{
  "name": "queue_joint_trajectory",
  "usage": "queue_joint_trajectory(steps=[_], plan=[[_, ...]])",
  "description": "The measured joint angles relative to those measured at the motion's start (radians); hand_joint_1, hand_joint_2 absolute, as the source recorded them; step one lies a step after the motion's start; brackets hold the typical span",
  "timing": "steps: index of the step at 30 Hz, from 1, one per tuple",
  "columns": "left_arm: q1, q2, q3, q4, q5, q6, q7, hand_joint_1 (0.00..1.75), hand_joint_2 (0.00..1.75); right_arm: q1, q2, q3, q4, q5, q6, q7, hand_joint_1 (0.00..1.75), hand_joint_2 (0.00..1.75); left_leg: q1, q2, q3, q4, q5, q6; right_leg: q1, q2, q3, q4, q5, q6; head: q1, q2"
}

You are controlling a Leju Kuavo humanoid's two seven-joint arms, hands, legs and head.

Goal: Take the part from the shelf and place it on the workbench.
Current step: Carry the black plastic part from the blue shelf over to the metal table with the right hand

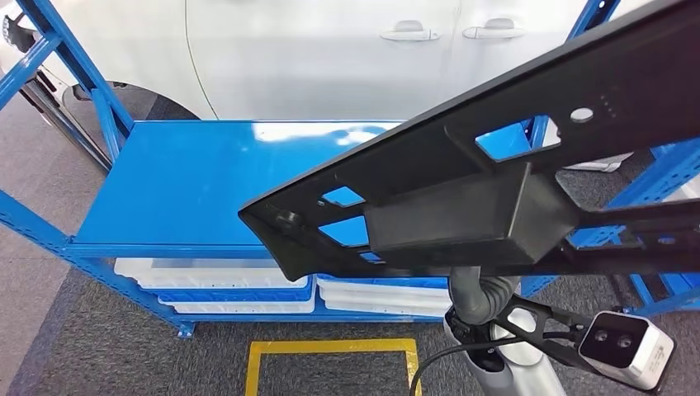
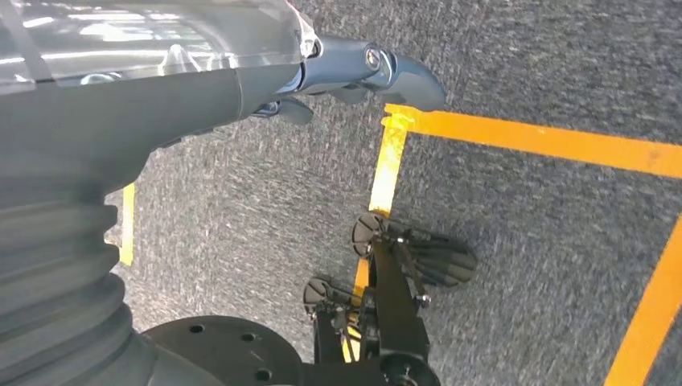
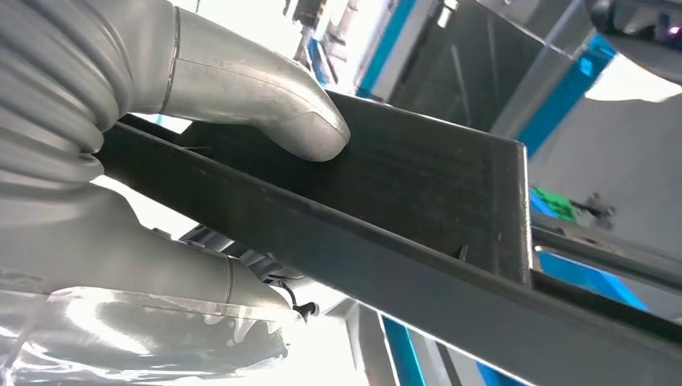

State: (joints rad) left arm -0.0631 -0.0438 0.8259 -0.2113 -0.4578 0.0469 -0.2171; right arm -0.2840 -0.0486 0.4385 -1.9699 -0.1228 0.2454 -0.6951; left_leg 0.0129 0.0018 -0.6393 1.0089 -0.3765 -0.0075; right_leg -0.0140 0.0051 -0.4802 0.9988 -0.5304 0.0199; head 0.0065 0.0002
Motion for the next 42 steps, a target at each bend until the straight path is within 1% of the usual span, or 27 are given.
queue_joint_trajectory(steps=[2, 3, 5, 7, 8, 9, 10, 12, 14, 15, 18, 20, 22, 23, 24, 25, 27, 29, 31, 33, 34, 36, 38, 39, 40, 41, 42], plan=[[0.002, 0.001, 0.000, 0.000, 0.001, 0.000, -0.003, 0.00, 1.75, 0.001, -0.001, 0.006, -0.003, 0.006, 0.000, 0.000, 1.75, 1.75, 0.002, -0.001, -0.003, -0.002, 0.010, -0.014, 0.002, 0.000, -0.012, 0.000, 0.014, -0.018, 0.002, 0.000], [0.002, 0.002, 0.000, 0.000, 0.003, 0.000, -0.006, 0.00, 1.75, 0.001, -0.001, 0.010, -0.006, 0.009, 0.001, 0.000, 1.75, 1.75, 0.004, -0.001, -0.010, 0.007, -0.004, -0.019, 0.002, -0.002, -0.021, 0.000, 0.024, -0.028, 0.002, 0.000], [0.003, 0.003, 0.000, 0.000, 0.005, -0.001, -0.012, 0.00, 1.75, 0.002, -0.001, 0.021, -0.011, 0.014, 0.001, 0.000, 1.75, 1.75, 0.007, -0.002, -0.039, 0.078, -0.082, -0.026, 0.001, -0.006, -0.043, -0.003, 0.046, -0.046, 0.001, 0.000], [0.003, 0.005, 0.000, 0.000, 0.006, -0.002, -0.015, 0.00, 1.75, 0.003, -0.001, 0.029, -0.016, 0.019, -0.001, 0.000, 1.75, 1.75, 0.007, -0.002, -0.074, 0.210, -0.174, -0.030, 0.007, -0.006, -0.070, -0.002, 0.067, -0.053, 0.001, 0.000], [0.003, 0.006, 0.000, 0.000, 0.006, -0.002, -0.015, 0.00, 1.75, 0.005, -0.001, 0.031, -0.017, 0.021, -0.002, 0.000, 1.75, 1.75, 0.007, -0.002, -0.082, 0.264, -0.194, -0.031, 0.010, -0.006, -0.084, -0.001, 0.078, -0.054, 0.001, 0.000], [0.002, 0.008, 0.000, 0.000, 0.005, -0.002, -0.015, 0.00, 1.75, 0.007, -0.001, 0.033, -0.018, 0.023, -0.004, 0.000, 1.75, 1.75, 0.007, -0.002, -0.074, 0.290, -0.191, -0.030, 0.013, -0.006, -0.099, 0.000, 0.088, -0.055, 0.001, 0.000], [0.002, 0.010, 0.000, 0.000, 0.005, -0.002, -0.015, 0.00, 1.75, 0.009, -0.001, 0.033, -0.018, 0.024, -0.006, 0.000, 1.75, 1.75, 0.007, -0.002, -0.049, 0.279, -0.170, -0.026, 0.017, -0.006, -0.112, 0.001, 0.097, -0.055, 0.001, 0.000], [0.001, 0.015, 0.000, 0.000, 0.005, -0.002, -0.015, 0.00, 1.75, 0.014, -0.001, 0.034, -0.020, 0.025, -0.011, 0.000, 1.75, 1.75, 0.002, -0.002, 0.051, 0.159, -0.129, -0.011, 0.021, -0.006, -0.133, 0.004, 0.114, -0.052, 0.001, 0.000], [-0.001, 0.020, 0.000, -0.001, 0.005, -0.002, -0.015, 0.00, 1.75, 0.019, -0.002, 0.034, -0.023, 0.023, -0.014, 0.000, 1.75, 1.75, -0.006, -0.002, 0.142, 0.022, -0.130, 0.003, 0.024, -0.006, -0.144, 0.006, 0.130, -0.045, 0.002, 0.000], [-0.002, 0.022, 0.001, -0.001, 0.005, -0.002, -0.015, 0.00, 1.75, 0.020, -0.002, 0.034, -0.023, 0.021, -0.013, 0.000, 1.75, 1.75, -0.010, -0.003, 0.163, -0.015, -0.137, 0.009, 0.022, -0.007, -0.146, 0.006, 0.137, -0.039, 0.000, 0.000], [-0.002, 0.023, 0.002, -0.001, 0.006, -0.003, -0.014, 0.00, 1.75, 0.016, -0.005, 0.033, -0.021, 0.006, -0.008, 0.000, 1.75, 1.75, -0.011, 0.001, 0.155, -0.037, -0.114, 0.024, 0.019, -0.007, -0.155, 0.006, 0.147, -0.019, -0.007, 0.000], [-0.004, 0.022, 0.003, -0.001, 0.006, -0.004, -0.013, 0.00, 1.75, 0.009, -0.013, 0.032, -0.016, -0.010, -0.002, 0.000, 1.75, 1.75, -0.006, 0.006, 0.134, -0.046, -0.085, 0.037, 0.016, -0.005, -0.179, 0.057, 0.086, -0.008, -0.005, 0.000], [-0.004, 0.020, 0.004, -0.001, 0.005, -0.005, -0.012, 0.00, 1.75, 0.001, -0.024, 0.031, -0.010, -0.029, 0.003, 0.000, 1.75, 1.75, -0.006, 0.008, 0.102, -0.046, -0.060, 0.041, 0.009, -0.004, -0.213, 0.180, -0.013, 0.004, -0.002, 0.000], [-0.003, 0.019, 0.004, -0.001, 0.004, -0.006, -0.011, 0.00, 1.75, -0.001, -0.031, 0.030, -0.006, -0.038, 0.004, 0.000, 1.75, 1.75, -0.006, 0.008, 0.086, -0.043, -0.049, 0.040, 0.006, -0.004, -0.224, 0.240, -0.040, 0.010, -0.002, 0.000], [-0.003, 0.018, 0.004, -0.001, 0.004, -0.007, -0.011, 0.00, 1.75, -0.001, -0.037, 0.029, -0.003, -0.046, 0.004, 0.000, 1.75, 1.75, -0.006, 0.009, 0.069, -0.040, -0.038, 0.039, 0.003, -0.004, -0.223, 0.279, -0.044, 0.014, -0.002, 0.000], [-0.002, 0.017, 0.004, -0.001, 0.004, -0.008, -0.011, 0.00, 1.75, 0.000, -0.043, 0.028, -0.001, -0.052, 0.004, 0.000, 1.75, 1.75, -0.006, 0.009, 0.052, -0.036, -0.029, 0.037, 0.000, -0.005, -0.205, 0.283, -0.026, 0.017, -0.001, 0.000], [-0.001, 0.015, 0.004, -0.001, 0.004, -0.008, -0.012, 0.00, 1.75, 0.003, -0.053, 0.025, 0.001, -0.057, 0.005, 0.000, 1.75, 1.75, -0.004, 0.009, 0.021, -0.022, -0.013, 0.030, -0.005, -0.005, -0.119, 0.186, 0.022, 0.019, -0.001, 0.000], [0.001, 0.013, 0.005, -0.001, 0.004, -0.008, -0.014, 0.00, 1.75, 0.015, -0.060, 0.023, -0.005, -0.055, 0.011, 0.000, 1.75, 1.75, -0.005, 0.007, 0.001, -0.009, -0.001, 0.020, -0.002, -0.004, -0.025, 0.048, 0.019, 0.010, -0.002, 0.000], [0.004, 0.013, 0.007, -0.001, 0.004, -0.008, -0.017, 0.00, 1.75, 0.038, -0.066, 0.017, -0.017, -0.045, 0.025, 0.000, 1.75, 1.75, -0.005, 0.006, -0.004, -0.008, 0.013, 0.007, 0.005, -0.002, 0.005, -0.008, 0.003, -0.006, -0.001, 0.000], [0.009, 0.014, 0.010, -0.001, 0.005, -0.004, -0.018, 0.00, 1.75, 0.061, -0.070, 0.008, -0.028, -0.037, 0.047, 0.000, 1.75, 1.75, -0.003, 0.005, -0.008, -0.008, 0.019, -0.005, 0.004, -0.001, -0.006, -0.009, 0.019, -0.024, 0.002, 0.000], [0.011, 0.015, 0.012, -0.001, 0.005, -0.002, -0.018, 0.00, 1.75, 0.068, -0.070, 0.004, -0.030, -0.035, 0.060, 0.000, 1.75, 1.75, -0.001, 0.005, -0.016, 0.006, -0.002, -0.010, 0.003, -0.002, -0.015, -0.011, 0.031, -0.034, 0.001, 0.000], [0.014, 0.016, 0.016, -0.001, 0.004, 0.002, -0.016, 0.00, 1.75, 0.074, -0.070, -0.008, -0.032, -0.036, 0.086, 0.000, 1.75, 1.75, 0.001, 0.004, -0.044, 0.091, -0.095, -0.019, 0.001, -0.005, -0.040, -0.013, 0.056, -0.047, -0.003, 0.000], [0.014, 0.017, 0.019, -0.001, 0.001, 0.005, -0.009, 0.00, 1.75, 0.076, -0.071, -0.022, -0.032, -0.042, 0.106, 0.000, 1.75, 1.75, 0.001, 0.004, -0.075, 0.225, -0.183, -0.025, 0.003, -0.005, -0.073, -0.011, 0.079, -0.050, -0.005, 0.000], [0.014, 0.019, 0.021, -0.001, -0.001, 0.008, -0.005, 0.00, 1.75, 0.077, -0.071, -0.029, -0.030, -0.046, 0.114, 0.000, 1.75, 1.75, 0.001, 0.004, -0.078, 0.272, -0.193, -0.027, 0.003, -0.006, -0.089, -0.008, 0.090, -0.049, -0.005, 0.000], [0.013, 0.020, 0.022, -0.001, -0.002, 0.012, 0.000, 0.00, 1.75, 0.077, -0.071, -0.036, -0.029, -0.049, 0.121, 0.000, 1.75, 1.75, 0.001, 0.004, -0.065, 0.290, -0.181, -0.028, 0.003, -0.006, -0.106, -0.005, 0.101, -0.047, -0.005, 0.000], [0.013, 0.021, 0.023, -0.001, -0.002, 0.017, 0.003, 0.00, 1.75, 0.077, -0.071, -0.044, -0.027, -0.051, 0.126, 0.000, 1.75, 1.75, 0.002, 0.004, -0.033, 0.270, -0.155, -0.028, 0.003, -0.006, -0.122, -0.002, 0.110, -0.044, -0.005, 0.000], [0.013, 0.023, 0.024, -0.001, -0.002, 0.021, 0.006, 0.00, 1.75, 0.076, -0.072, -0.050, -0.025, -0.051, 0.130, 0.000, 1.75, 1.75, 0.002, 0.004, 0.015, 0.216, -0.129, -0.026, 0.003, -0.006, -0.136, 0.002, 0.119, -0.040, -0.005, 0.000]])
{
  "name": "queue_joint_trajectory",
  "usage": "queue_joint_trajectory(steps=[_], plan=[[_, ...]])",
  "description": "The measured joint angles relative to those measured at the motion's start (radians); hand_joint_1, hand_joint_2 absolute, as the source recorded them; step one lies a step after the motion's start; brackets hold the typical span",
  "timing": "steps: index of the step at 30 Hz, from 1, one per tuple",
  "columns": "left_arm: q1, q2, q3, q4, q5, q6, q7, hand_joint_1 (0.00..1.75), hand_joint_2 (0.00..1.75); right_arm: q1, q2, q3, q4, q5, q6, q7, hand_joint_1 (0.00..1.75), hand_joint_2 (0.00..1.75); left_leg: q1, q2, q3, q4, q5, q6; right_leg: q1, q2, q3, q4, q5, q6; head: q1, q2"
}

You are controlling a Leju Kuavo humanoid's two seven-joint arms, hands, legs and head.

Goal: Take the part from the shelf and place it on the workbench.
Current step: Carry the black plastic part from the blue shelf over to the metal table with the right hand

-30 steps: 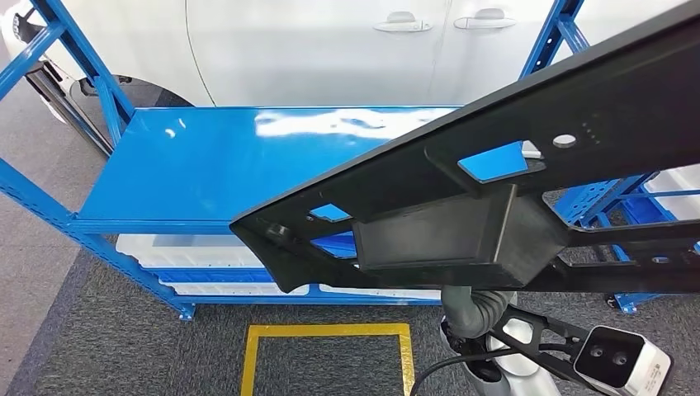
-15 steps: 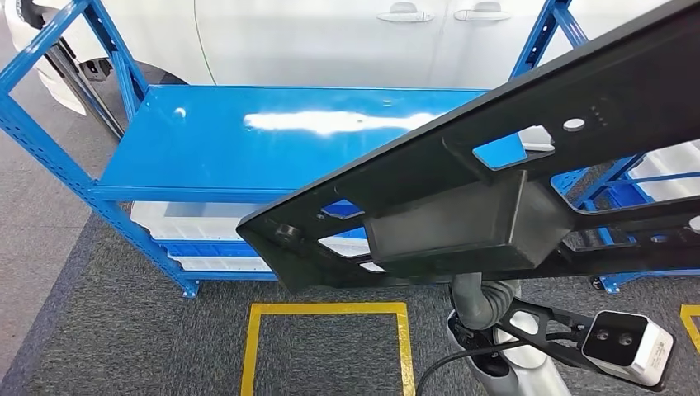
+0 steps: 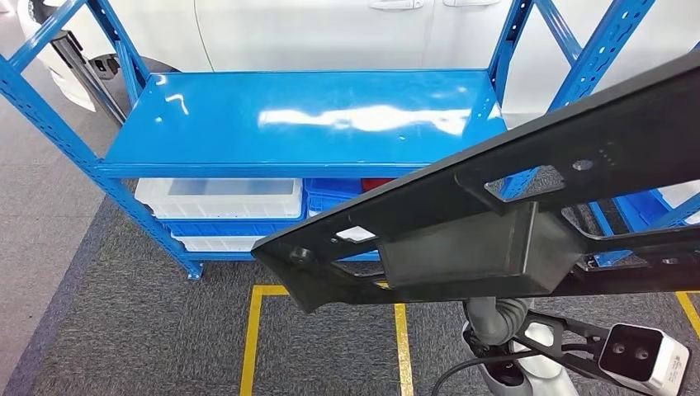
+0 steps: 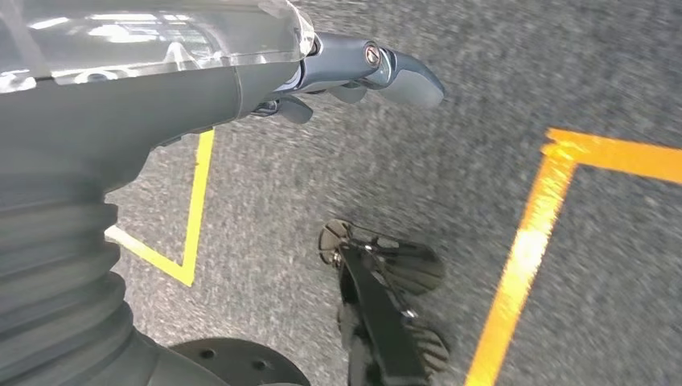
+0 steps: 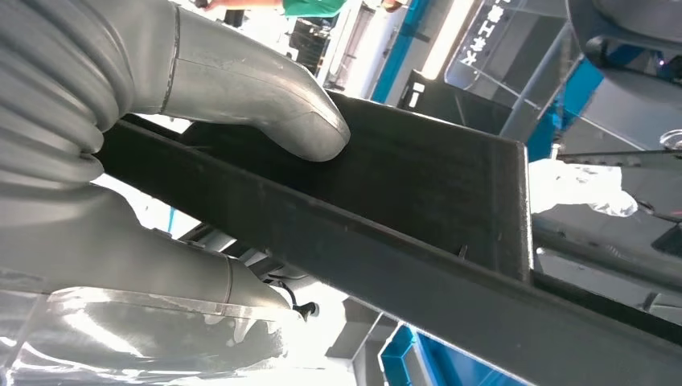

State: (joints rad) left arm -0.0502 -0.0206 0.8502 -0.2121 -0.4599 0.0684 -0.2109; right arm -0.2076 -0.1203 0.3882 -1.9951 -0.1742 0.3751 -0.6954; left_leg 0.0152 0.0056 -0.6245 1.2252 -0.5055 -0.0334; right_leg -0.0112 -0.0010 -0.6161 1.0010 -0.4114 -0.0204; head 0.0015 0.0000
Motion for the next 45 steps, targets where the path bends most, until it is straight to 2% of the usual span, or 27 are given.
queue_joint_trajectory(steps=[2, 4, 6, 7, 9, 11, 12, 13, 14, 16, 18, 19, 21, 23, 26, 28, 29, 32, 34, 35, 36, 38, 40, 42, 43, 44, 45], plan=[[-0.003, 0.004, 0.001, 0.000, 0.000, 0.005, 0.002, 0.00, 1.75, -0.001, -0.001, -0.011, 0.001, 0.000, 0.003, 0.000, 1.75, 1.75, -0.002, -0.002, 0.108, -0.150, 0.004, 0.009, 0.002, 0.000, -0.020, 0.008, 0.015, 0.010, 0.000, 0.000], [-0.005, 0.006, 0.002, 0.000, 0.000, 0.006, 0.003, 0.00, 1.75, -0.003, -0.001, -0.019, 0.002, -0.002, 0.005, 0.000, 1.75, 1.75, -0.008, -0.005, 0.155, -0.232, -0.015, 0.022, 0.003, -0.001, -0.027, 0.008, 0.031, 0.023, 0.000, 0.000], [-0.005, 0.008, 0.005, 0.000, 0.001, 0.009, 0.004, 0.00, 1.75, -0.005, -0.002, -0.024, 0.005, -0.006, 0.007, 0.000, 1.75, 1.75, -0.008, -0.003, 0.145, -0.240, -0.003, 0.036, 0.001, -0.001, -0.030, 0.006, 0.044, 0.036, -0.002, 0.000], [-0.004, 0.008, 0.007, 0.000, 0.001, 0.011, 0.004, 0.00, 1.75, -0.008, -0.003, -0.027, 0.007, -0.011, 0.008, 0.000, 1.75, 1.75, -0.007, -0.001, 0.137, -0.242, 0.006, 0.044, 0.000, 0.000, -0.036, 0.015, 0.032, 0.041, -0.003, 0.000], [-0.005, 0.009, 0.009, 0.000, 0.005, 0.014, 0.003, 0.00, 1.75, -0.020, -0.004, -0.032, 0.016, -0.024, 0.010, 0.000, 1.75, 1.75, -0.005, 0.004, 0.117, -0.245, 0.029, 0.057, -0.003, 0.001, -0.061, 0.087, -0.047, 0.048, 0.000, 0.000], [-0.005, 0.009, 0.011, 0.000, 0.009, 0.014, 0.000, 0.00, 1.75, -0.040, -0.007, -0.035, 0.030, -0.042, 0.008, 0.000, 1.75, 1.75, -0.008, 0.005, 0.089, -0.243, 0.049, 0.064, -0.003, 0.001, -0.096, 0.218, -0.137, 0.052, 0.002, 0.000], [-0.005, 0.009, 0.014, 0.000, 0.011, 0.014, -0.001, 0.00, 1.75, -0.048, -0.009, -0.036, 0.038, -0.052, 0.004, 0.000, 1.75, 1.75, -0.010, 0.005, 0.074, -0.242, 0.058, 0.064, -0.003, 0.001, -0.105, 0.270, -0.152, 0.053, 0.002, 0.000], [-0.005, 0.008, 0.018, 0.000, 0.014, 0.014, -0.001, 0.00, 1.75, -0.055, -0.013, -0.035, 0.045, -0.060, -0.002, 0.000, 1.75, 1.75, -0.011, 0.008, 0.060, -0.240, 0.066, 0.065, -0.003, 0.000, -0.101, 0.295, -0.142, 0.052, 0.002, 0.000], [-0.006, 0.007, 0.022, 0.000, 0.016, 0.015, 0.001, 0.00, 1.75, -0.060, -0.017, -0.035, 0.051, -0.067, -0.011, 0.000, 1.75, 1.75, -0.013, 0.010, 0.047, -0.238, 0.074, 0.065, -0.002, -0.001, -0.079, 0.283, -0.115, 0.049, 0.002, 0.000], [-0.006, 0.004, 0.028, 0.000, 0.020, 0.019, 0.005, 0.00, 1.75, -0.064, -0.028, -0.034, 0.056, -0.074, -0.026, 0.000, 1.75, 1.75, -0.017, 0.019, 0.030, -0.234, 0.085, 0.063, 0.005, -0.020, 0.011, 0.163, -0.069, 0.036, 0.002, 0.000], [-0.004, 0.001, 0.033, 0.000, 0.021, 0.021, 0.008, 0.00, 1.75, -0.054, -0.036, -0.034, 0.050, -0.068, -0.030, 0.000, 1.75, 1.75, -0.020, 0.028, 0.025, -0.231, 0.094, 0.057, 0.017, -0.050, 0.095, 0.029, -0.076, 0.022, 0.001, 0.000], [-0.003, 0.000, 0.035, 0.000, 0.022, 0.021, 0.007, 0.00, 1.75, -0.037, -0.038, -0.038, 0.039, -0.059, -0.021, 0.000, 1.75, 1.75, -0.020, 0.034, 0.025, -0.231, 0.098, 0.052, 0.022, -0.058, 0.113, -0.006, -0.087, 0.017, 0.001, 0.000], [-0.003, -0.001, 0.043, 0.000, 0.027, 0.027, 0.000, 0.00, 1.75, 0.024, -0.036, -0.054, 0.005, -0.026, 0.022, 0.000, 1.75, 1.75, -0.019, 0.046, 0.024, -0.232, 0.102, 0.041, 0.022, -0.048, 0.118, -0.027, -0.084, 0.007, 0.001, 0.000], [0.000, -0.002, 0.052, 0.000, 0.031, 0.041, -0.011, 0.00, 1.75, 0.098, -0.020, -0.079, -0.039, 0.024, 0.080, 0.000, 1.75, 1.75, -0.016, 0.035, 0.015, -0.205, 0.074, 0.030, 0.016, -0.033, 0.117, -0.040, -0.070, -0.005, 0.001, 0.000], [0.009, -0.005, 0.066, 0.000, 0.037, 0.061, -0.022, 0.00, 1.75, 0.172, 0.014, -0.102, -0.091, 0.083, 0.115, 0.000, 1.75, 1.75, -0.010, 0.006, -0.049, -0.030, -0.033, 0.017, 0.013, -0.007, 0.106, -0.041, -0.056, -0.014, 0.000, 0.000], [0.011, -0.005, 0.077, 0.000, 0.044, 0.070, -0.024, 0.00, 1.75, 0.203, 0.022, -0.109, -0.115, 0.111, 0.094, 0.000, 1.75, 1.75, -0.007, 0.003, -0.075, 0.055, -0.058, 0.012, 0.012, 0.014, 0.096, -0.032, -0.054, -0.014, 0.000, 0.000], [0.011, -0.005, 0.081, 0.000, 0.047, 0.072, -0.026, 0.00, 1.75, 0.215, 0.024, -0.111, -0.127, 0.123, 0.078, 0.000, 1.75, 1.75, -0.005, 0.002, -0.062, 0.041, -0.041, 0.011, 0.011, 0.025, 0.093, -0.027, -0.054, -0.012, 0.000, 0.000], [0.010, -0.006, 0.093, 0.000, 0.052, 0.073, -0.031, 0.00, 1.75, 0.236, 0.024, -0.111, -0.162, 0.146, 0.046, 0.000, 1.75, 1.75, 0.004, -0.039, 0.048, -0.146, 0.034, 0.010, 0.006, 0.056, 0.083, -0.009, -0.058, -0.002, 0.000, 0.000], [0.010, -0.006, 0.099, 0.000, 0.053, 0.073, -0.032, 0.00, 1.75, 0.244, 0.024, -0.111, -0.180, 0.150, 0.037, 0.000, 1.75, 1.75, 0.006, -0.066, 0.084, -0.212, 0.038, 0.014, 0.005, 0.076, 0.074, 0.000, -0.058, 0.010, 0.001, 0.000], [0.009, -0.006, 0.101, 0.000, 0.054, 0.074, -0.033, 0.00, 1.75, 0.247, 0.023, -0.110, -0.188, 0.155, 0.026, 0.000, 1.75, 1.75, 0.005, -0.064, 0.086, -0.216, 0.037, 0.017, 0.006, 0.086, 0.070, 0.002, -0.055, 0.017, 0.001, 0.000], [0.008, -0.007, 0.103, 0.000, 0.054, 0.077, -0.035, 0.00, 1.75, 0.251, 0.020, -0.107, -0.197, 0.163, 0.004, 0.000, 1.75, 1.75, 0.006, -0.054, 0.084, -0.219, 0.038, 0.022, 0.005, 0.093, 0.066, 0.003, -0.054, 0.023, 0.001, 0.000], [0.004, -0.010, 0.106, 0.000, 0.054, 0.085, -0.041, 0.00, 1.75, 0.252, 0.003, -0.089, -0.215, 0.182, -0.070, 0.000, 1.75, 1.75, 0.008, -0.033, 0.081, -0.225, 0.043, 0.036, 0.004, 0.072, 0.050, 0.029, -0.073, 0.034, 0.004, 0.000], [0.003, -0.011, 0.108, 0.000, 0.048, 0.087, -0.043, 0.00, 1.75, 0.247, -0.033, -0.059, -0.227, 0.189, -0.156, 0.000, 1.75, 1.75, 0.007, -0.010, 0.076, -0.229, 0.048, 0.047, 0.003, 0.030, 0.002, 0.132, -0.133, 0.044, 0.007, 0.000], [0.004, -0.011, 0.109, 0.000, 0.042, 0.070, -0.040, 0.00, 1.75, 0.242, -0.077, -0.031, -0.232, 0.182, -0.220, 0.000, 1.75, 1.75, 0.004, 0.014, 0.071, -0.228, 0.050, 0.051, 0.000, 0.013, -0.058, 0.264, -0.191, 0.052, 0.008, 0.000], [0.003, -0.010, 0.109, 0.000, 0.038, 0.056, -0.034, 0.00, 1.75, 0.238, -0.100, -0.020, -0.232, 0.173, -0.241, 0.000, 1.75, 1.75, 0.003, 0.026, 0.069, -0.228, 0.051, 0.051, -0.002, 0.010, -0.070, 0.295, -0.195, 0.053, 0.008, 0.000], [0.002, -0.009, 0.109, 0.000, 0.034, 0.043, -0.027, 0.00, 1.75, 0.233, -0.122, -0.011, -0.232, 0.160, -0.257, 0.000, 1.75, 1.75, 0.002, 0.037, 0.068, -0.228, 0.051, 0.051, -0.002, 0.007, -0.062, 0.284, -0.181, 0.053, 0.008, 0.000], [-0.001, -0.008, 0.108, 0.000, 0.028, 0.033, -0.020, 0.00, 1.75, 0.227, -0.143, -0.004, -0.232, 0.147, -0.268, 0.000, 1.75, 1.75, 0.002, 0.048, 0.069, -0.227, 0.051, 0.051, -0.002, 0.001, -0.033, 0.233, -0.150, 0.052, 0.008, 0.000]])
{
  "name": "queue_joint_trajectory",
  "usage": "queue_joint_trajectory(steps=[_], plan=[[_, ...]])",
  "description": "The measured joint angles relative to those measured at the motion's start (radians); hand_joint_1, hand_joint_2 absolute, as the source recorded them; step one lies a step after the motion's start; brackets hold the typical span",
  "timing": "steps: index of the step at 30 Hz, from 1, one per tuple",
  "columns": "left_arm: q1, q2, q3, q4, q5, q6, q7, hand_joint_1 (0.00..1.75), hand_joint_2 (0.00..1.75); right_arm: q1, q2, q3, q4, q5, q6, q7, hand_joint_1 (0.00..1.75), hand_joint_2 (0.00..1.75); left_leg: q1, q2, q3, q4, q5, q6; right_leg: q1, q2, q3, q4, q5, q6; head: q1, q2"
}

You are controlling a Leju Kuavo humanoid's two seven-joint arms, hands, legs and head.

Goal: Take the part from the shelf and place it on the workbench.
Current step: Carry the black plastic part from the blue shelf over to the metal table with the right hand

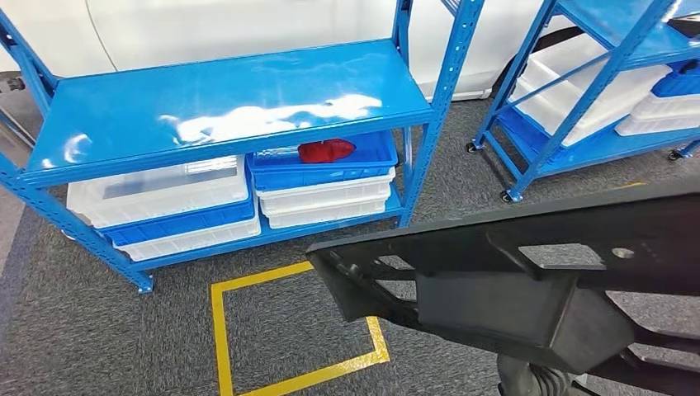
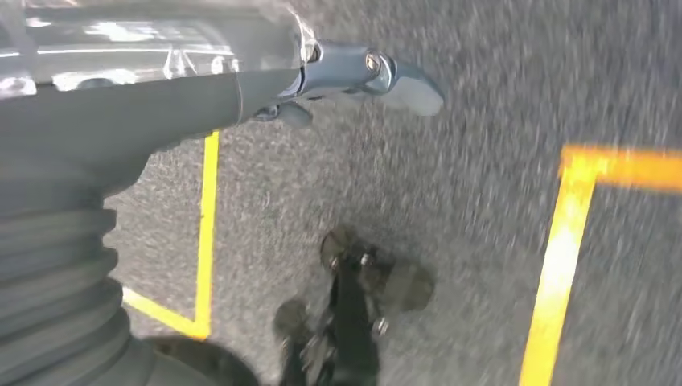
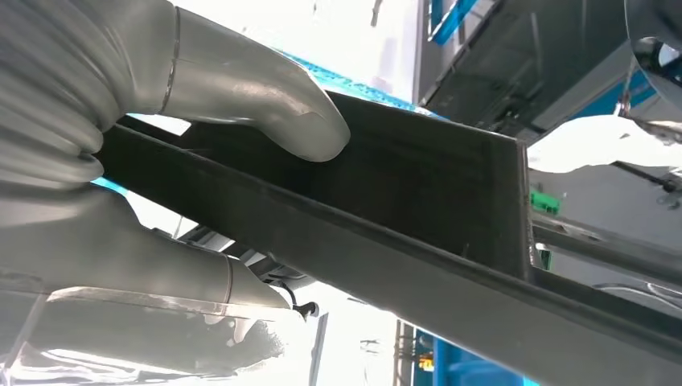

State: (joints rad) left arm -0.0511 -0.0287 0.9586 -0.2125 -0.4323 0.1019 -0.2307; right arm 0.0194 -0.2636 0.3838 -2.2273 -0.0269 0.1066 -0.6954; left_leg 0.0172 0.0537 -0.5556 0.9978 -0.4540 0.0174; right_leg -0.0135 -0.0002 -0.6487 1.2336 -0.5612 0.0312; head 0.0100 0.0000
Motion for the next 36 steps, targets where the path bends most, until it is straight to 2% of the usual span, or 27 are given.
queue_joint_trajectory(steps=[2, 3, 4, 6, 7, 8, 10, 12, 13, 14, 15, 16, 17, 18, 19, 20, 22, 24, 26, 27, 28, 29, 30, 31, 33, 35, 36], plan=[[-0.006, 0.002, -0.001, 0.000, -0.011, -0.006, 0.010, 0.00, 1.75, -0.013, -0.032, 0.008, 0.000, -0.019, -0.014, 0.000, 1.75, 1.75, -0.003, 0.018, 0.003, 0.001, 0.000, -0.003, 0.005, -0.038, 0.081, -0.151, 0.061, -0.009, 0.000, 0.000], [-0.008, 0.002, -0.001, 0.000, -0.015, -0.007, 0.012, 0.00, 1.75, -0.019, -0.043, 0.011, 0.000, -0.024, -0.017, 0.000, 1.75, 1.75, -0.005, 0.025, 0.004, 0.001, 0.001, -0.007, 0.010, -0.053, 0.108, -0.204, 0.078, -0.016, 0.000, 0.000], [-0.009, 0.004, -0.002, 0.000, -0.017, -0.007, 0.014, 0.00, 1.75, -0.023, -0.053, 0.012, 0.000, -0.026, -0.020, 0.000, 1.75, 1.75, -0.007, 0.033, 0.004, 0.002, 0.001, -0.012, 0.014, -0.063, 0.118, -0.231, 0.083, -0.022, -0.001, 0.000], [-0.011, 0.007, -0.002, 0.000, -0.021, -0.008, 0.016, 0.00, 1.75, -0.026, -0.068, 0.015, 0.000, -0.029, -0.025, 0.000, 1.75, 1.75, -0.009, 0.050, 0.005, 0.000, 0.003, -0.023, 0.016, -0.048, 0.112, -0.238, 0.086, -0.033, -0.001, 0.000], [-0.012, 0.009, -0.003, 0.000, -0.024, -0.007, 0.017, 0.00, 1.75, -0.026, -0.073, 0.015, -0.001, -0.030, -0.030, 0.000, 1.75, 1.75, -0.008, 0.047, 0.005, 0.002, 0.000, -0.029, 0.014, -0.039, 0.110, -0.241, 0.091, -0.038, -0.001, 0.000], [-0.012, 0.011, -0.004, 0.000, -0.027, -0.005, 0.019, 0.00, 1.75, -0.025, -0.077, 0.016, -0.002, -0.031, -0.034, 0.000, 1.75, 1.75, -0.007, 0.031, 0.000, 0.015, -0.012, -0.034, 0.011, -0.030, 0.109, -0.244, 0.096, -0.045, -0.002, 0.000], [-0.011, 0.014, -0.005, 0.000, -0.032, 0.001, 0.023, 0.00, 1.75, -0.019, -0.081, 0.021, -0.003, -0.026, -0.039, 0.000, 1.75, 1.75, -0.004, -0.019, -0.037, 0.103, -0.071, -0.041, 0.007, -0.013, 0.106, -0.249, 0.105, -0.055, -0.002, 0.000], [-0.005, 0.015, -0.005, 0.000, -0.029, 0.005, 0.025, 0.00, 1.75, -0.005, -0.081, 0.031, -0.003, -0.010, -0.033, 0.000, 1.75, 1.75, -0.004, -0.043, -0.095, 0.241, -0.137, -0.043, 0.009, 0.009, 0.100, -0.248, 0.109, -0.061, -0.002, 0.000], [-0.003, 0.015, -0.004, 0.000, -0.027, 0.007, 0.023, 0.00, 1.75, 0.004, -0.078, 0.039, -0.003, 0.003, -0.029, 0.000, 1.75, 1.75, -0.004, -0.046, -0.112, 0.285, -0.149, -0.043, 0.010, 0.021, 0.097, -0.246, 0.110, -0.062, -0.002, 0.000], [0.000, 0.014, -0.003, 0.000, -0.024, 0.008, 0.021, 0.00, 1.75, 0.013, -0.073, 0.048, -0.005, 0.018, -0.025, 0.000, 1.75, 1.75, -0.005, -0.047, -0.113, 0.290, -0.140, -0.042, 0.010, 0.034, 0.096, -0.243, 0.110, -0.062, -0.002, 0.000], [0.001, 0.012, -0.002, 0.000, -0.022, 0.010, 0.019, 0.00, 1.75, 0.020, -0.066, 0.060, -0.008, 0.034, -0.022, 0.000, 1.75, 1.75, -0.005, -0.050, -0.093, 0.254, -0.112, -0.040, 0.010, 0.047, 0.095, -0.240, 0.110, -0.061, -0.002, 0.000], [0.002, 0.010, -0.002, 0.000, -0.021, 0.014, 0.017, 0.00, 1.75, 0.024, -0.059, 0.071, -0.012, 0.046, -0.021, 0.000, 1.75, 1.75, -0.004, -0.062, -0.060, 0.187, -0.074, -0.036, 0.010, 0.060, 0.095, -0.237, 0.109, -0.060, -0.002, 0.000], [0.003, 0.009, -0.001, 0.000, -0.019, 0.018, 0.017, 0.00, 1.75, 0.027, -0.053, 0.083, -0.016, 0.054, -0.022, 0.000, 1.75, 1.75, -0.003, -0.085, -0.026, 0.117, -0.045, -0.032, 0.011, 0.073, 0.093, -0.233, 0.108, -0.057, -0.002, 0.000], [0.003, 0.006, 0.000, 0.000, -0.019, 0.021, 0.016, 0.00, 1.75, 0.029, -0.048, 0.092, -0.018, 0.060, -0.024, 0.000, 1.75, 1.75, -0.002, -0.106, 0.001, 0.058, -0.027, -0.029, 0.011, 0.086, 0.090, -0.228, 0.108, -0.053, -0.002, 0.000], [0.004, 0.004, 0.001, 0.000, -0.018, 0.023, 0.016, 0.00, 1.75, 0.033, -0.044, 0.100, -0.021, 0.064, -0.026, 0.000, 1.75, 1.75, -0.001, -0.122, 0.017, 0.023, -0.021, -0.026, 0.011, 0.096, 0.085, -0.225, 0.109, -0.047, -0.001, 0.000], [0.005, 0.001, 0.003, 0.000, -0.017, 0.023, 0.017, 0.00, 1.75, 0.039, -0.040, 0.106, -0.023, 0.068, -0.029, 0.000, 1.75, 1.75, -0.002, -0.126, 0.022, 0.011, -0.025, -0.024, 0.010, 0.107, 0.079, -0.223, 0.111, -0.041, -0.001, 0.000], [0.006, -0.006, 0.006, 0.000, -0.016, 0.020, 0.020, 0.00, 1.75, 0.062, -0.029, 0.116, -0.032, 0.078, -0.036, 0.000, 1.75, 1.75, -0.002, -0.107, 0.023, 0.004, -0.020, -0.017, 0.006, 0.118, 0.071, -0.221, 0.114, -0.028, -0.001, 0.000], [0.007, -0.012, 0.012, 0.000, -0.014, 0.019, 0.024, 0.00, 1.75, 0.081, -0.016, 0.127, -0.041, 0.084, -0.045, 0.000, 1.75, 1.75, 0.001, -0.082, 0.025, -0.003, -0.015, -0.005, 0.007, 0.076, 0.052, -0.185, 0.089, -0.017, 0.005, 0.000], [0.012, -0.014, 0.017, 0.000, -0.014, 0.021, 0.028, 0.00, 1.75, 0.087, -0.001, 0.137, -0.044, 0.085, -0.055, 0.000, 1.75, 1.75, 0.000, -0.054, 0.024, -0.006, -0.013, 0.000, 0.006, 0.022, -0.001, -0.072, 0.026, -0.008, 0.011, 0.000], [0.016, -0.013, 0.019, 0.000, -0.016, 0.021, 0.030, 0.00, 1.75, 0.087, 0.006, 0.140, -0.044, 0.085, -0.061, 0.000, 1.75, 1.75, -0.001, -0.038, 0.022, -0.006, -0.013, 0.001, 0.003, 0.013, -0.035, -0.003, -0.004, -0.003, 0.012, 0.000], [0.019, -0.012, 0.020, 0.000, -0.018, 0.018, 0.030, 0.00, 1.75, 0.087, 0.012, 0.142, -0.044, 0.084, -0.068, 0.000, 1.75, 1.75, -0.002, -0.023, 0.021, -0.005, -0.013, 0.001, 0.001, 0.009, -0.059, 0.048, -0.020, 0.000, 0.012, 0.000], [0.022, -0.010, 0.021, 0.000, -0.021, 0.013, 0.029, 0.00, 1.75, 0.087, 0.016, 0.144, -0.044, 0.084, -0.074, 0.000, 1.75, 1.75, -0.002, -0.008, 0.020, -0.005, -0.014, 0.001, -0.002, 0.007, -0.065, 0.064, -0.016, 0.002, 0.012, 0.000], [0.023, -0.007, 0.022, 0.000, -0.024, 0.006, 0.028, 0.00, 1.75, 0.086, 0.020, 0.145, -0.044, 0.086, -0.079, 0.000, 1.75, 1.75, -0.002, 0.004, 0.020, -0.004, -0.014, 0.000, -0.004, 0.003, -0.050, 0.039, 0.005, 0.003, 0.012, 0.000], [0.024, -0.003, 0.022, 0.000, -0.026, -0.003, 0.025, 0.00, 1.75, 0.084, 0.022, 0.147, -0.044, 0.088, -0.086, 0.000, 1.75, 1.75, -0.002, 0.015, 0.021, -0.004, -0.015, -0.002, -0.005, -0.008, -0.014, -0.025, 0.038, 0.002, 0.012, 0.000], [0.024, 0.005, 0.022, 0.000, -0.030, -0.027, 0.012, 0.00, 1.75, 0.073, 0.025, 0.149, -0.044, 0.092, -0.096, 0.000, 1.75, 1.75, -0.004, 0.033, 0.024, -0.002, -0.018, -0.011, -0.001, -0.047, 0.062, -0.166, 0.083, -0.009, 0.011, 0.000], [0.022, 0.015, 0.022, 0.000, -0.034, -0.053, -0.004, 0.00, 1.75, 0.058, 0.025, 0.150, -0.045, 0.095, -0.106, 0.000, 1.75, 1.75, -0.007, 0.049, 0.028, -0.002, -0.019, -0.024, 0.007, -0.064, 0.088, -0.222, 0.091, -0.023, 0.009, 0.000], [0.020, 0.019, 0.022, 0.000, -0.037, -0.061, -0.010, 0.00, 1.75, 0.054, 0.025, 0.151, -0.045, 0.094, -0.109, 0.000, 1.75, 1.75, -0.008, 0.056, 0.029, -0.004, -0.019, -0.031, 0.010, -0.055, 0.085, -0.222, 0.094, -0.029, 0.008, 0.000]])
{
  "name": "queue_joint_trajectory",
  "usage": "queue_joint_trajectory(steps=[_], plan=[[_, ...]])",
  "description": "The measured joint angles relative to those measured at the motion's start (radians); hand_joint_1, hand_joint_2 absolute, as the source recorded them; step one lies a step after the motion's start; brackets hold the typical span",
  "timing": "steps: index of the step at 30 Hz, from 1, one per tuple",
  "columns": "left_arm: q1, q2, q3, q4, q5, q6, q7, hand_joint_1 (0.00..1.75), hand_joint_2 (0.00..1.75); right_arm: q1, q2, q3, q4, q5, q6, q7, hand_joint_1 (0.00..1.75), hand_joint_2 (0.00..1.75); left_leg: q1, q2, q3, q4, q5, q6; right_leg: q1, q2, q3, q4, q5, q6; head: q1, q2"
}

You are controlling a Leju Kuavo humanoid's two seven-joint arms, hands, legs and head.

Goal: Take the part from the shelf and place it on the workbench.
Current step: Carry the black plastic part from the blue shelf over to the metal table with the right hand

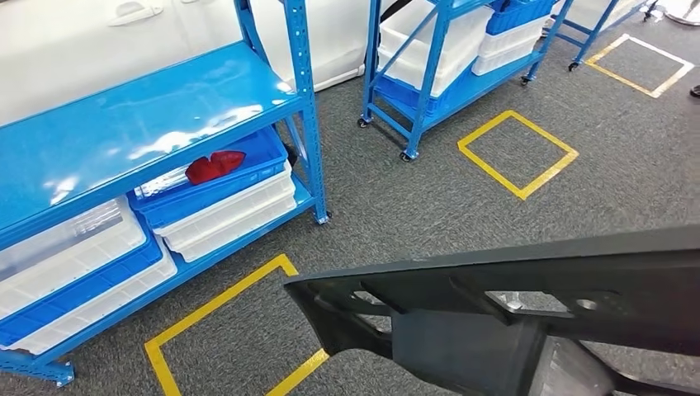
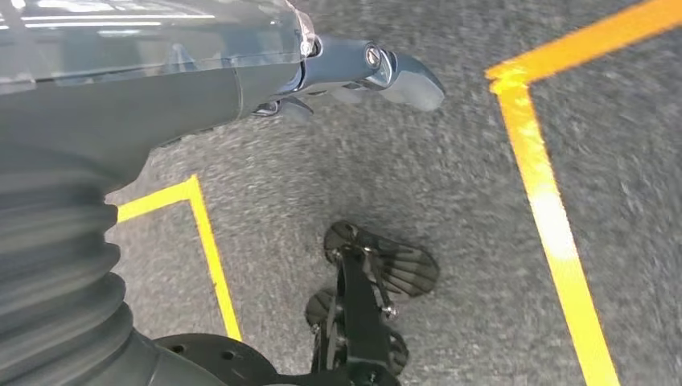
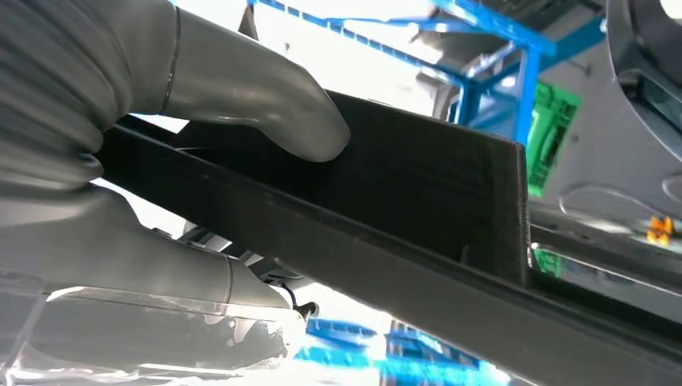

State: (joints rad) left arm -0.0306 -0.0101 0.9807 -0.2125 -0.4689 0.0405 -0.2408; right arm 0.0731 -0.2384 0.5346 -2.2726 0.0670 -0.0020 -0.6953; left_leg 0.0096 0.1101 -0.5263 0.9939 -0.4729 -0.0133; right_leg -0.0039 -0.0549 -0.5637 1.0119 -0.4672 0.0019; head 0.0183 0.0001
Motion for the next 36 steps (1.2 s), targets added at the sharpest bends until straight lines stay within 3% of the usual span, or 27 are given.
queue_joint_trajectory(steps=[1, 3, 5, 7, 8, 9, 10, 12, 14, 16, 17, 19, 21, 22, 23, 24, 25, 27, 29, 31, 32, 34, 36], plan=[[-0.003, 0.003, 0.000, 0.000, -0.004, -0.007, -0.005, 0.00, 1.75, -0.003, 0.000, 0.000, -0.001, -0.002, -0.001, 0.000, 1.75, 1.75, 0.001, 0.004, 0.002, 0.000, -0.001, -0.007, -0.001, 0.011, -0.002, -0.002, 0.003, -0.007, 0.000, 0.000], [-0.008, 0.007, -0.001, 0.000, -0.013, -0.016, -0.010, 0.00, 1.75, -0.010, 0.000, 0.000, -0.002, -0.007, 0.001, 0.000, 1.75, 1.75, 0.005, -0.030, -0.007, 0.028, -0.025, -0.018, -0.006, 0.029, -0.002, -0.010, 0.012, -0.021, -0.002, 0.000], [-0.009, 0.010, -0.003, 0.000, -0.022, -0.021, -0.012, 0.00, 1.75, -0.019, 0.000, -0.001, -0.003, -0.009, 0.005, 0.000, 1.75, 1.75, 0.007, -0.084, -0.051, 0.132, -0.090, -0.022, -0.007, 0.049, -0.004, -0.014, 0.019, -0.032, -0.006, 0.000], [-0.008, 0.011, -0.004, 0.000, -0.029, -0.024, -0.012, 0.00, 1.75, -0.022, 0.000, -0.004, -0.001, -0.008, 0.008, 0.000, 1.75, 1.75, 0.007, -0.101, -0.110, 0.259, -0.145, -0.021, -0.003, 0.073, -0.009, -0.013, 0.022, -0.036, -0.008, 0.000], [-0.008, 0.012, -0.005, 0.000, -0.032, -0.024, -0.012, 0.00, 1.75, -0.022, 0.000, -0.006, 0.000, -0.008, 0.009, 0.000, 1.75, 1.75, 0.007, -0.103, -0.124, 0.286, -0.146, -0.020, -0.001, 0.087, -0.011, -0.012, 0.023, -0.037, -0.008, 0.000], [-0.009, 0.013, -0.006, 0.000, -0.035, -0.025, -0.012, 0.00, 1.75, -0.022, 0.000, -0.008, 0.001, -0.009, 0.012, 0.000, 1.75, 1.75, 0.007, -0.105, -0.119, 0.274, -0.126, -0.018, 0.001, 0.101, -0.011, -0.010, 0.024, -0.038, -0.008, 0.000], [-0.010, 0.014, -0.007, 0.000, -0.037, -0.026, -0.012, 0.00, 1.75, -0.022, 0.000, -0.011, 0.003, -0.011, 0.016, 0.000, 1.75, 1.75, 0.007, -0.111, -0.097, 0.224, -0.090, -0.015, 0.002, 0.115, -0.011, -0.009, 0.024, -0.037, -0.008, 0.000], [-0.013, 0.018, -0.008, 0.000, -0.042, -0.029, -0.012, 0.00, 1.75, -0.026, 0.000, -0.018, 0.009, -0.016, 0.029, 0.000, 1.75, 1.75, 0.008, -0.154, -0.036, 0.083, -0.023, -0.006, 0.002, 0.140, -0.012, -0.003, 0.023, -0.034, -0.007, 0.000], [-0.017, 0.022, -0.009, 0.000, -0.051, -0.031, -0.010, 0.00, 1.75, -0.040, 0.001, -0.023, 0.024, -0.023, 0.042, 0.001, 1.75, 1.75, 0.007, -0.184, -0.006, 0.010, -0.004, 0.000, -0.001, 0.164, -0.022, 0.000, 0.027, -0.023, -0.007, 0.000], [-0.025, 0.025, -0.013, 0.000, -0.059, -0.032, -0.004, 0.00, 1.75, -0.057, 0.002, -0.033, 0.041, -0.034, 0.055, 0.001, 1.75, 1.75, 0.005, -0.169, -0.003, 0.000, -0.002, 0.008, -0.004, 0.186, -0.030, -0.001, 0.034, -0.007, -0.007, 0.000], [-0.030, 0.025, -0.016, 0.000, -0.061, -0.032, -0.002, 0.00, 1.75, -0.064, 0.003, -0.040, 0.048, -0.041, 0.062, 0.001, 1.75, 1.75, 0.006, -0.157, -0.001, -0.006, 0.002, 0.014, -0.004, 0.181, -0.034, 0.002, 0.032, -0.001, -0.007, 0.000], [-0.035, 0.025, -0.020, 0.000, -0.062, -0.031, 0.000, 0.00, 1.75, -0.086, 0.003, -0.055, 0.066, -0.058, 0.085, 0.001, 1.75, 1.75, 0.010, -0.131, 0.005, -0.018, 0.010, 0.025, -0.002, 0.135, -0.061, 0.056, -0.001, 0.007, -0.003, 0.000], [-0.034, 0.025, -0.021, 0.000, -0.056, -0.027, 0.002, 0.00, 1.75, -0.110, 0.006, -0.069, 0.090, -0.081, 0.121, 0.001, 1.75, 1.75, 0.008, -0.103, 0.005, -0.020, 0.011, 0.029, -0.004, 0.081, -0.125, 0.185, -0.064, 0.014, 0.001, 0.000], [-0.033, 0.024, -0.021, 0.000, -0.051, -0.023, 0.003, 0.00, 1.75, -0.119, 0.010, -0.075, 0.104, -0.092, 0.141, 0.001, 1.75, 1.75, 0.007, -0.088, 0.005, -0.020, 0.010, 0.029, -0.007, 0.070, -0.157, 0.247, -0.085, 0.018, 0.001, 0.000], [-0.032, 0.024, -0.020, 0.000, -0.045, -0.019, 0.003, 0.00, 1.75, -0.126, 0.014, -0.082, 0.117, -0.103, 0.160, 0.001, 1.75, 1.75, 0.006, -0.074, 0.005, -0.020, 0.009, 0.029, -0.011, 0.064, -0.174, 0.281, -0.090, 0.021, 0.002, 0.000], [-0.032, 0.023, -0.019, 0.000, -0.040, -0.015, 0.004, 0.00, 1.75, -0.133, 0.019, -0.087, 0.130, -0.111, 0.177, 0.001, 1.75, 1.75, 0.007, -0.062, 0.006, -0.019, 0.007, 0.027, -0.014, 0.060, -0.171, 0.274, -0.076, 0.023, 0.002, 0.000], [-0.032, 0.020, -0.017, 0.000, -0.036, -0.010, 0.004, 0.00, 1.75, -0.138, 0.025, -0.092, 0.141, -0.115, 0.193, 0.001, 1.75, 1.75, 0.007, -0.050, 0.008, -0.018, 0.005, 0.025, -0.017, 0.052, -0.147, 0.229, -0.047, 0.024, 0.002, 0.000], [-0.031, 0.014, -0.011, 0.000, -0.031, -0.004, 0.004, 0.00, 1.75, -0.146, 0.036, -0.101, 0.158, -0.113, 0.220, 0.001, 1.75, 1.75, 0.004, -0.032, 0.013, -0.016, -0.002, 0.016, -0.014, 0.010, -0.071, 0.089, 0.010, 0.020, 0.002, 0.000], [-0.029, 0.008, -0.006, 0.000, -0.030, -0.002, 0.004, 0.00, 1.75, -0.150, 0.050, -0.106, 0.169, -0.103, 0.233, 0.001, 1.75, 1.75, -0.001, -0.016, 0.018, -0.013, -0.010, 0.004, -0.006, -0.021, -0.032, 0.009, 0.027, 0.007, 0.000, 0.000], [-0.029, 0.002, -0.005, 0.000, -0.032, 0.002, 0.007, 0.00, 1.75, -0.150, 0.060, -0.111, 0.176, -0.094, 0.236, 0.001, 1.75, 1.75, -0.003, 0.003, 0.023, -0.015, -0.014, -0.007, -0.001, -0.006, -0.034, 0.002, 0.023, -0.006, -0.002, 0.000], [-0.030, -0.001, -0.005, 0.000, -0.034, 0.005, 0.010, 0.00, 1.75, -0.149, 0.062, -0.113, 0.178, -0.092, 0.235, 0.001, 1.75, 1.75, -0.001, -0.001, 0.026, -0.013, -0.019, -0.013, -0.002, 0.005, -0.034, -0.001, 0.025, -0.012, -0.002, 0.000], [-0.030, -0.008, -0.005, 0.000, -0.039, 0.012, 0.017, 0.00, 1.75, -0.149, 0.066, -0.118, 0.180, -0.091, 0.235, 0.000, 1.75, 1.75, 0.005, -0.043, 0.009, 0.034, -0.055, -0.021, -0.005, 0.027, -0.031, -0.007, 0.029, -0.026, -0.005, 0.000], [-0.026, -0.012, -0.006, 0.000, -0.047, 0.019, 0.026, 0.00, 1.75, -0.149, 0.070, -0.121, 0.184, -0.088, 0.233, 0.000, 1.75, 1.75, 0.008, -0.091, -0.050, 0.161, -0.122, -0.022, -0.004, 0.051, -0.030, -0.008, 0.030, -0.036, -0.009, 0.000]])
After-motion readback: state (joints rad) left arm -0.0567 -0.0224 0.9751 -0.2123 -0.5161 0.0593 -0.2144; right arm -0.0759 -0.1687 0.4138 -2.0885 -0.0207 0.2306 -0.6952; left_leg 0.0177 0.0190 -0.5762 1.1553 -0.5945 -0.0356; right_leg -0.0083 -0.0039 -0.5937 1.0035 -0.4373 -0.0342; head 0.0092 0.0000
